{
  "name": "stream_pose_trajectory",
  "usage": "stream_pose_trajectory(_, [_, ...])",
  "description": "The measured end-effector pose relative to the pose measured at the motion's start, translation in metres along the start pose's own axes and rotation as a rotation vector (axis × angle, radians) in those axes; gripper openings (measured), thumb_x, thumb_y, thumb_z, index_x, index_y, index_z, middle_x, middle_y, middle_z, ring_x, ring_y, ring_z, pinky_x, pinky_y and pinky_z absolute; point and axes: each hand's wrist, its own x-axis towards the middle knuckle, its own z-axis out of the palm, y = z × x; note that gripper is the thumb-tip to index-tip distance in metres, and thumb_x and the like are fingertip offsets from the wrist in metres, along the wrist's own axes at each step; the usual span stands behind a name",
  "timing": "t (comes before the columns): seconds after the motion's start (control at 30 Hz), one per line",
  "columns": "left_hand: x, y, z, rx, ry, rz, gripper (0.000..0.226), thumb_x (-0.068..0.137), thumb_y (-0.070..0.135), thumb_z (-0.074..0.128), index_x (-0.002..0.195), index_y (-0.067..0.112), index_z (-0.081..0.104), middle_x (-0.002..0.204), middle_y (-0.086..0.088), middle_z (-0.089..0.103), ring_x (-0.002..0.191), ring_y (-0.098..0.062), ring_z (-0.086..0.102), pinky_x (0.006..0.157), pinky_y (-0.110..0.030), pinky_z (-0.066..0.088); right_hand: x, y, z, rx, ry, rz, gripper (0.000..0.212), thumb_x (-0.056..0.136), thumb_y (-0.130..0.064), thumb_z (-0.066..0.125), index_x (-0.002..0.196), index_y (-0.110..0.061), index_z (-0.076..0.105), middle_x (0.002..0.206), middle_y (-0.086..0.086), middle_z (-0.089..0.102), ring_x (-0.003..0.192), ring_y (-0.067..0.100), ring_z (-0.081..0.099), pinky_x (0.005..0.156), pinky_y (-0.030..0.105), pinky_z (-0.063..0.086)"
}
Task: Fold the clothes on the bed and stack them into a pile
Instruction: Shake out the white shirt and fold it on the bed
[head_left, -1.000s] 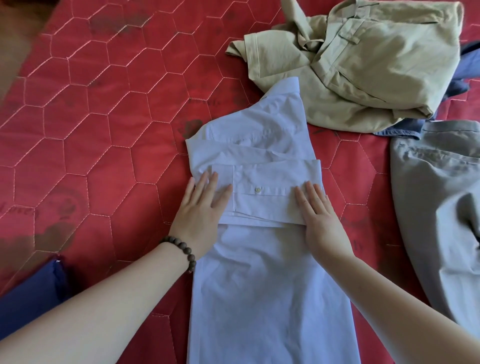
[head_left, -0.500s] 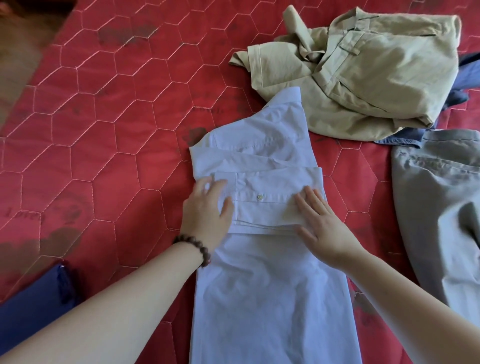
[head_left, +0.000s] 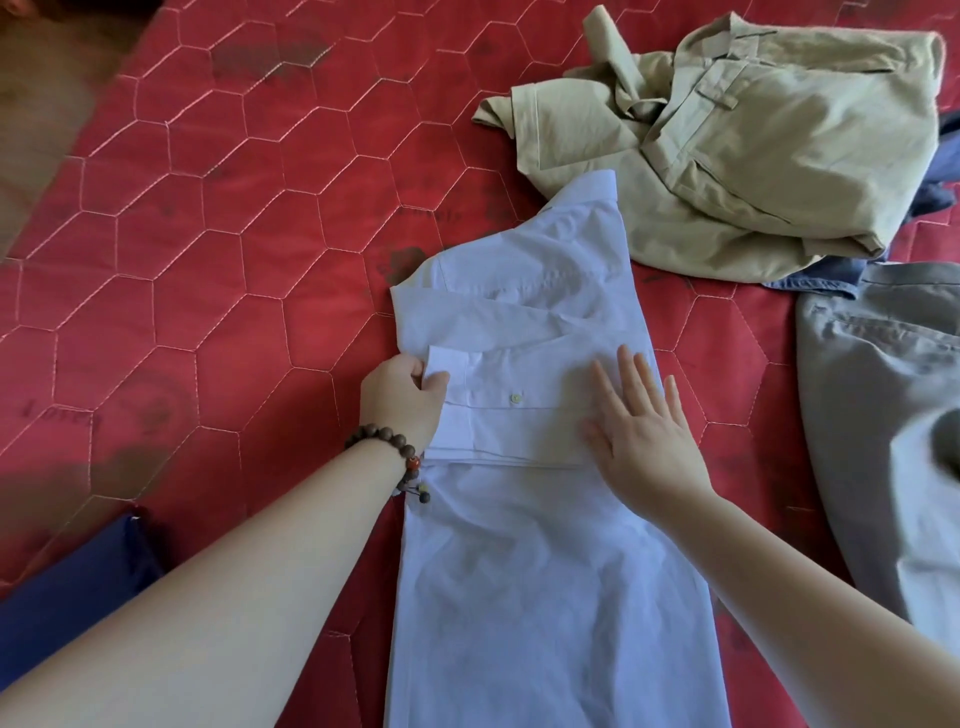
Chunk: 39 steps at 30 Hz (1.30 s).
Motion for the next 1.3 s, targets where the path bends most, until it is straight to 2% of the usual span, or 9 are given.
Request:
stream_pose_trajectory(0.1, [-0.007, 0.001, 0.001, 0.125, 0.101, 0.082, 0.014, 0.087, 0.014, 0.064, 0.086, 0.001, 0.058, 0.085, -0.012, 0.059, 0.082, -0.029, 0.053, 0.064, -0.027, 0.036, 0.008, -0.014, 0.001, -0.024, 0.055, -0.009, 0.061, 0.101, -0.029, 0.036, 0.155, -0.015, 0.012, 0.162, 0.008, -0.004, 0.149, 0.023, -0.011, 0.120, 0.040, -0.011])
stream_pose_trajectory(0.23, [-0.018, 0.008, 0.018, 0.362, 0.164, 0.566, 0.035, 0.083, -0.001, 0.062, 0.118, -0.002, 0.060, 0.129, -0.022, 0.054, 0.119, -0.039, 0.052, 0.097, -0.047, 0.043, 0.027, -0.046, 0.007, 0.047, 0.073, -0.178, 0.060, 0.097, -0.011, 0.039, 0.153, -0.010, 0.017, 0.162, 0.006, 0.006, 0.150, 0.021, -0.002, 0.121, 0.038, -0.007])
stream_pose_trajectory(0.37, [-0.023, -0.009, 0.046, 0.659, -0.113, 0.570, 0.055, 0.104, 0.028, 0.029, 0.154, 0.010, 0.017, 0.163, -0.009, 0.010, 0.150, -0.027, 0.002, 0.122, -0.039, -0.001, 0.045, -0.058, 0.027, 0.066, -0.010, -0.213, 0.054, 0.104, -0.029, 0.030, 0.154, -0.017, 0.013, 0.163, -0.002, 0.004, 0.149, 0.013, -0.005, 0.120, 0.034, -0.008])
stream_pose_trajectory(0.5, [-0.025, -0.021, 0.049, 0.767, -0.074, 0.480, 0.064, 0.096, 0.050, 0.021, 0.155, 0.025, 0.015, 0.161, -0.020, 0.007, 0.148, -0.039, -0.002, 0.120, -0.050, 0.004, 0.045, -0.024, 0.033, -0.057, 0.056, -0.047, 0.071, 0.097, -0.059, 0.015, 0.154, -0.021, 0.002, 0.159, -0.010, -0.008, 0.145, 0.003, -0.014, 0.119, 0.037, -0.011])
stream_pose_trajectory(0.73, [-0.030, -0.012, 0.034, 0.766, -0.157, 0.442, 0.069, 0.095, 0.055, 0.020, 0.155, 0.026, 0.006, 0.161, -0.021, -0.007, 0.148, -0.034, -0.014, 0.120, -0.051, -0.006, 0.015, 0.031, 0.014, -0.120, 0.036, 0.262, 0.072, 0.097, -0.056, 0.004, 0.155, -0.013, 0.004, 0.163, 0.001, -0.003, 0.149, 0.015, -0.009, 0.120, 0.046, -0.009])
stream_pose_trajectory(0.83, [-0.064, -0.016, 0.026, 0.695, -0.061, 0.565, 0.067, 0.095, 0.043, 0.023, 0.152, 0.007, 0.023, 0.159, -0.021, 0.014, 0.149, -0.034, 0.005, 0.121, -0.050, 0.005, -0.020, 0.007, 0.016, -0.060, 0.197, 0.070, 0.058, 0.096, -0.024, 0.036, 0.147, 0.003, 0.032, 0.158, 0.018, 0.023, 0.148, 0.031, 0.015, 0.119, 0.054, 0.007])
stream_pose_trajectory(0.93, [-0.127, -0.038, 0.037, 0.705, -0.167, 0.727, 0.065, 0.091, 0.036, 0.028, 0.146, 0.001, 0.036, 0.156, -0.018, 0.028, 0.146, -0.031, 0.021, 0.119, -0.047, 0.017, -0.074, -0.034, 0.043, 0.086, 0.161, -0.213, 0.054, 0.088, -0.017, 0.039, 0.138, 0.003, 0.048, 0.150, 0.018, 0.039, 0.142, 0.034, 0.031, 0.115, 0.054, 0.024])
stream_pose_trajectory(1.13, [-0.183, -0.095, 0.023, 0.807, -0.294, 0.668, 0.068, 0.093, 0.052, 0.032, 0.154, 0.024, 0.022, 0.162, -0.007, 0.014, 0.149, -0.028, 0.011, 0.119, -0.050, 0.018, -0.147, -0.016, 0.070, 0.003, 0.044, -0.006, 0.060, 0.097, -0.043, 0.024, 0.153, -0.020, 0.021, 0.160, -0.004, 0.015, 0.149, 0.014, 0.007, 0.120, 0.048, 0.006])
stream_pose_trajectory(1.3, [-0.206, -0.107, 0.006, 0.814, -0.228, 0.474, 0.071, 0.092, 0.052, 0.026, 0.155, 0.021, 0.015, 0.162, -0.010, 0.007, 0.150, -0.025, 0.003, 0.121, -0.052, 0.006, -0.174, -0.016, 0.063, -0.035, 0.029, 0.199, 0.064, 0.099, -0.043, 0.023, 0.154, -0.012, 0.013, 0.162, 0.004, 0.008, 0.150, 0.021, 0.003, 0.119, 0.052, -0.005])
